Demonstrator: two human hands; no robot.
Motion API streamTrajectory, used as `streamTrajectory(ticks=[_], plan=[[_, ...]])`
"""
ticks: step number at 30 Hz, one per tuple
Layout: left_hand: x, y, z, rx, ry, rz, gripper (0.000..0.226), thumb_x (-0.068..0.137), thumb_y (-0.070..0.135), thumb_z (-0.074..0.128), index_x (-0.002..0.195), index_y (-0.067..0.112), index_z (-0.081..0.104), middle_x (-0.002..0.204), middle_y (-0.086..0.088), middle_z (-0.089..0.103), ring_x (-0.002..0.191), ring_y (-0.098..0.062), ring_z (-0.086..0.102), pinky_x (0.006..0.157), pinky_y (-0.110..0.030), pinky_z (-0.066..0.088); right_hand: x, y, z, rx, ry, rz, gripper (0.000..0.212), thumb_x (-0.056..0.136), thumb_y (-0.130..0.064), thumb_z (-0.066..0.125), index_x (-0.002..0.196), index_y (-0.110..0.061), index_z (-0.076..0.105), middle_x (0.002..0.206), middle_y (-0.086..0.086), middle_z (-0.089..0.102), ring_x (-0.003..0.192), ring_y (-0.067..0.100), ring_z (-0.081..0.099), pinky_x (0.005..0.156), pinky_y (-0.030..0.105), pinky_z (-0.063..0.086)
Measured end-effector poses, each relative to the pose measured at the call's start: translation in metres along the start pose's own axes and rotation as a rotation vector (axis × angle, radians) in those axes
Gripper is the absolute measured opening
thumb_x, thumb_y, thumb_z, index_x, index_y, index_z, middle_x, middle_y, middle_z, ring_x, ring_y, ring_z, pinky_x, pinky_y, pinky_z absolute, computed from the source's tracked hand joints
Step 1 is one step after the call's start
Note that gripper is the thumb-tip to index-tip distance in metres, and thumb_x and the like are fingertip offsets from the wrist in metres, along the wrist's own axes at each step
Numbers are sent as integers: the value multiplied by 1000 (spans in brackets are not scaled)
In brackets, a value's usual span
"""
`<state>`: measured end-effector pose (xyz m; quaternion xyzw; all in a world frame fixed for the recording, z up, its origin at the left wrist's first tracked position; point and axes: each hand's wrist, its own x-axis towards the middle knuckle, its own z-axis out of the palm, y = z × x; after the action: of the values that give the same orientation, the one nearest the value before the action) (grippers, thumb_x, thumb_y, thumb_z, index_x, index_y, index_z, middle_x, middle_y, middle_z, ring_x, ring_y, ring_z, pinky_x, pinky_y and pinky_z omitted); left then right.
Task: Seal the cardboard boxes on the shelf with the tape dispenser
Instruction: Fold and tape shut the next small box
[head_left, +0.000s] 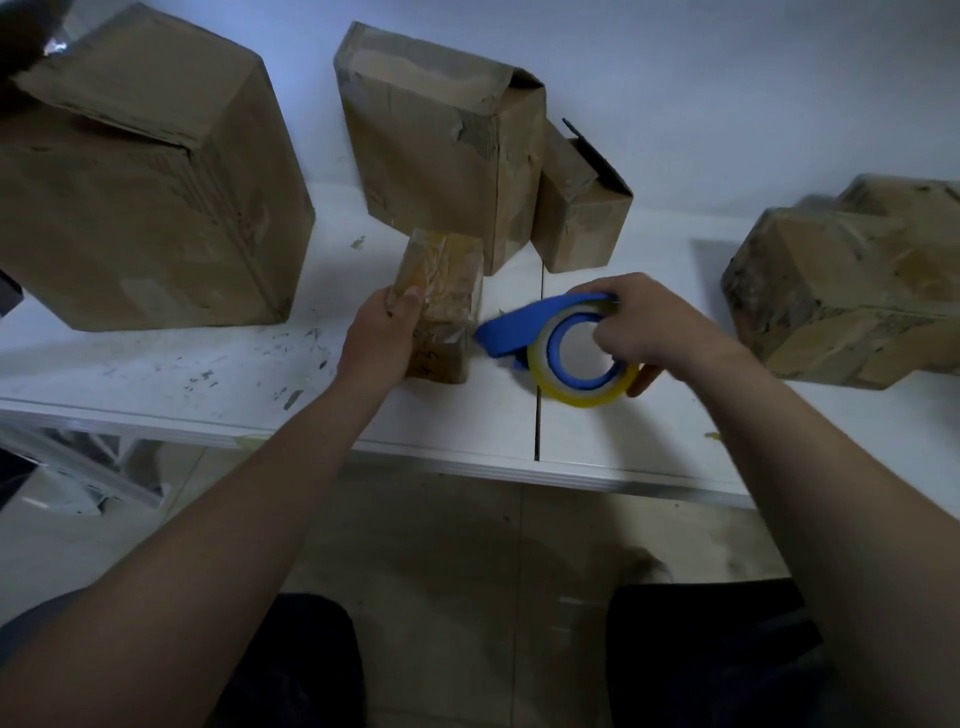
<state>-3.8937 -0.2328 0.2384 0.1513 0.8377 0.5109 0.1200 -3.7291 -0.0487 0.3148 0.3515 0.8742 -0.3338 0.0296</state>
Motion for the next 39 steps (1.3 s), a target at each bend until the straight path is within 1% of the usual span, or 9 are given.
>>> streamTrajectory(ticks=[7,14,18,21,24,30,33,35,39], plan=[[-3,1,1,35,21,-42,49,103,49,37,120,10,61,99,-4,60,99,-25,58,79,-34,41,27,51,-5,243,65,258,23,87,4,64,110,1,61,93,25,65,80,43,71,66,55,62],[-12,8,-3,86,-68,-116,58,104,55,29,128,11,60,114,-7,61,106,-24,58,99,-38,46,31,60,1,-3,82,180,29,90,-10,67,118,-6,59,96,14,65,75,28,67,54,34,55],[-19,6,-6,43,-153,-130,50,101,62,30,113,24,59,116,-8,67,103,-28,66,100,-49,51,29,55,2,-106,28,165,33,91,-24,63,120,-11,53,107,12,62,83,33,68,73,45,62],[-27,11,-13,133,-159,-74,61,99,64,28,131,21,57,129,-5,63,115,-28,61,105,-51,46,22,47,7,-412,70,108,47,94,-45,56,129,-15,44,118,12,59,106,36,57,78,41,46],[-36,17,-20,268,-135,34,59,104,57,30,150,22,41,146,-4,52,133,-28,49,112,-46,37,15,34,15,-469,128,72,57,97,-53,49,141,-21,36,135,15,47,128,42,39,84,45,39],[-53,20,-42,520,-107,458,48,106,43,39,148,22,44,152,1,47,136,-23,46,109,-38,38,-7,2,29,-420,183,-258,49,103,-41,41,149,-23,38,156,3,36,136,42,34,98,51,42],[-56,15,-48,634,-186,612,49,103,42,35,147,23,48,150,2,49,139,-24,44,114,-51,37,-13,-11,44,-429,206,-591,47,105,-32,40,150,-20,42,160,0,36,139,38,38,117,49,31],[-58,12,-47,701,-236,640,50,104,42,34,148,23,47,153,3,47,145,-25,37,114,-53,32,-16,-19,59,-486,178,-719,48,106,-34,35,151,-21,42,159,-1,38,140,35,38,121,47,25],[-57,7,-41,645,-233,591,46,106,38,41,147,21,49,152,0,48,147,-27,35,117,-57,31,-16,-29,83,-500,160,-732,61,102,-47,22,151,-18,45,155,-2,45,143,33,35,113,52,38]])
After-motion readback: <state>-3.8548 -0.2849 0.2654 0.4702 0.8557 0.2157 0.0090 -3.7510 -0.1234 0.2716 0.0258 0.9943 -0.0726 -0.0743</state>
